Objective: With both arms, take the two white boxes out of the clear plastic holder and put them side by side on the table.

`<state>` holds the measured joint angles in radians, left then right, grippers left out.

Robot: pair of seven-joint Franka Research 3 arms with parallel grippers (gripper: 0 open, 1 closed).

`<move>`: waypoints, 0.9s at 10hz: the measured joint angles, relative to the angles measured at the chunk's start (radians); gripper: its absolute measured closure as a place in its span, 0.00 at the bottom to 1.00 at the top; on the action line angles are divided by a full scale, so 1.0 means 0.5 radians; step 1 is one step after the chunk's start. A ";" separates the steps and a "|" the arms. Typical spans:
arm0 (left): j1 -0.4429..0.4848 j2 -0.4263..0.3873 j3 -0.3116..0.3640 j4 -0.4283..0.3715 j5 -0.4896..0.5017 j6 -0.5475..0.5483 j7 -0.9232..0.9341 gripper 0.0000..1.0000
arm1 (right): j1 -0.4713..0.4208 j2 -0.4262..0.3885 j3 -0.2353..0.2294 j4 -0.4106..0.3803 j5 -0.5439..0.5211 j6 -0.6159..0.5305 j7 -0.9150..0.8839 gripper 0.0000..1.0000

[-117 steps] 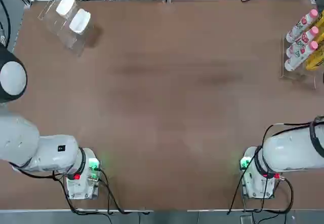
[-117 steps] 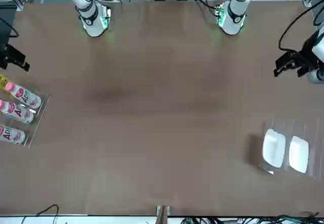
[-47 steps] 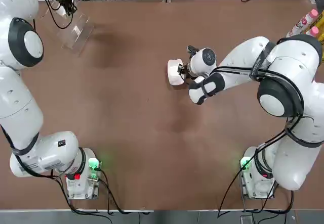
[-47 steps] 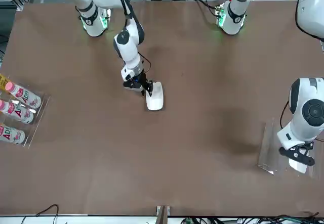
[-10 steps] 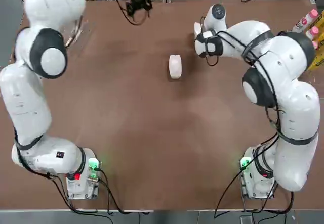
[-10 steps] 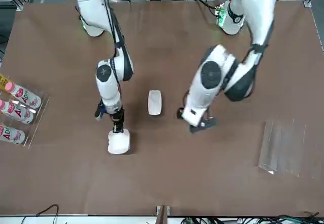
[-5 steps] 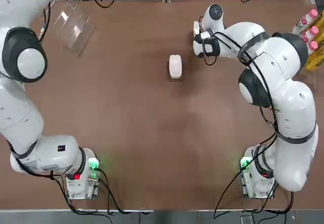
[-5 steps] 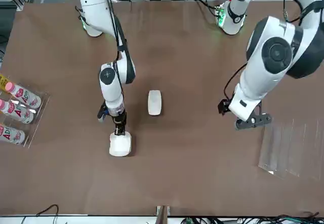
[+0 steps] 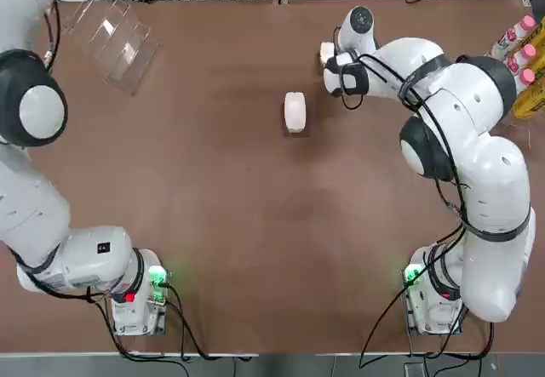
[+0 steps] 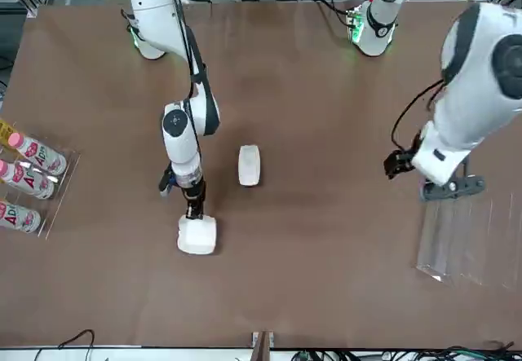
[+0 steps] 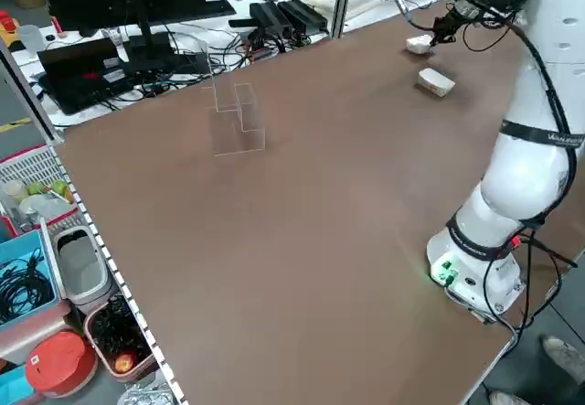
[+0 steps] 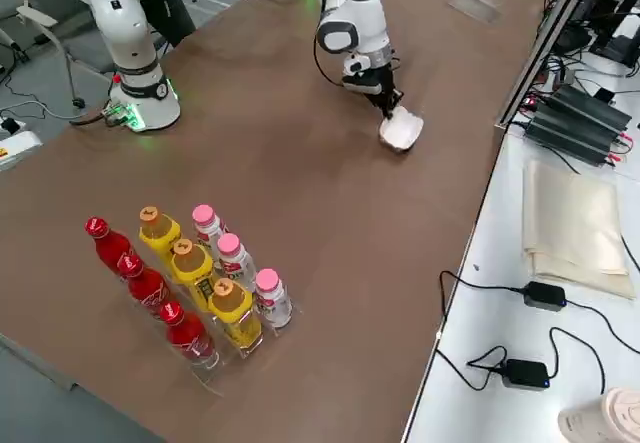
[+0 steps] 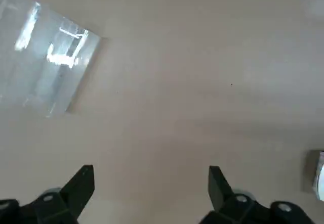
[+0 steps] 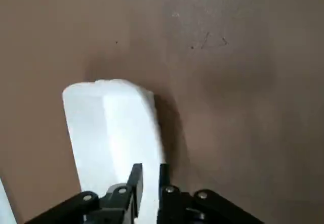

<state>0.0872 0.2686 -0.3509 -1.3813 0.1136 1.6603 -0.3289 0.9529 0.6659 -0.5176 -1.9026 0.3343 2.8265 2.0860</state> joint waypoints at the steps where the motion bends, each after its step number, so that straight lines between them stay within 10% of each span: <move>1: -0.051 -0.098 0.135 -0.059 -0.085 -0.009 0.105 0.00 | 0.000 0.000 -0.001 0.002 0.000 0.000 0.001 0.76; 6: -0.087 -0.352 0.347 -0.277 -0.136 -0.012 0.366 0.00 | -0.003 -0.057 -0.028 0.077 -0.003 -0.074 -0.180 0.54; 9: -0.081 -0.353 0.347 -0.297 -0.137 -0.033 0.370 0.00 | -0.003 -0.208 -0.029 0.086 -0.004 -0.297 -0.644 0.14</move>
<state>0.0467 0.0919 -0.1772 -1.5300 0.0449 1.6437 -0.1439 0.9516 0.5620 -0.5321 -1.8595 0.3322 2.6781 1.7640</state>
